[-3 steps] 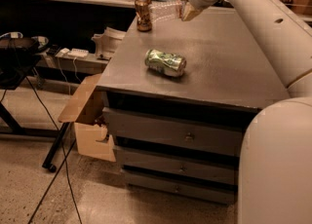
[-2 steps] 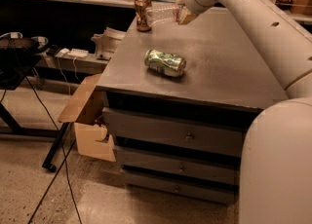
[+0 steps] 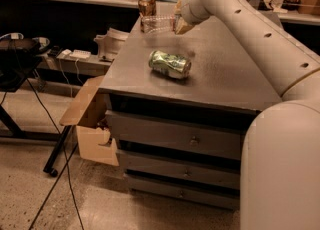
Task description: Move water bottle near orange can
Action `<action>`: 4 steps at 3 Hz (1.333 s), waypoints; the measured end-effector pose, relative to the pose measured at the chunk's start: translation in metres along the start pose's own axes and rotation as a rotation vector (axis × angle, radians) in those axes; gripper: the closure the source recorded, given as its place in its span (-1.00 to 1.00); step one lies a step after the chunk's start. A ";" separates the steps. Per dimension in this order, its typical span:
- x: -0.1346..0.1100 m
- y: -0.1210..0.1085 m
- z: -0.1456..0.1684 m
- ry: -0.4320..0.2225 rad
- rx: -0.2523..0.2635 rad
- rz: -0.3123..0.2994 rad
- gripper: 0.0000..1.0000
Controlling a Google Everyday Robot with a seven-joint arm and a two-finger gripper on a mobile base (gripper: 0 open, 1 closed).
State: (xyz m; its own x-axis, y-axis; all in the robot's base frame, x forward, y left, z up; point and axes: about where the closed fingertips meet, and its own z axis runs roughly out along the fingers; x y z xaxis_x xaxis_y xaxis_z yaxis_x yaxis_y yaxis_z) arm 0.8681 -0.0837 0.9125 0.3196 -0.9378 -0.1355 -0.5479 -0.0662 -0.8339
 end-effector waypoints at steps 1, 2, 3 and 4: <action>0.001 0.006 0.006 -0.013 -0.019 0.017 0.67; 0.000 0.008 0.008 -0.015 -0.023 0.016 0.21; -0.001 0.010 0.011 -0.018 -0.027 0.016 -0.26; -0.003 0.013 0.014 -0.020 -0.031 0.016 -0.72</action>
Offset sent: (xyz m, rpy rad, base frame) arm 0.0011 0.0001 -0.0077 0.0126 0.0223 0.0040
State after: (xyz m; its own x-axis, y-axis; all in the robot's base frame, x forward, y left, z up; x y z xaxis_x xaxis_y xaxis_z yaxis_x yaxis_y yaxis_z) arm 0.8708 -0.0774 0.8950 0.3258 -0.9319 -0.1593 -0.5768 -0.0624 -0.8145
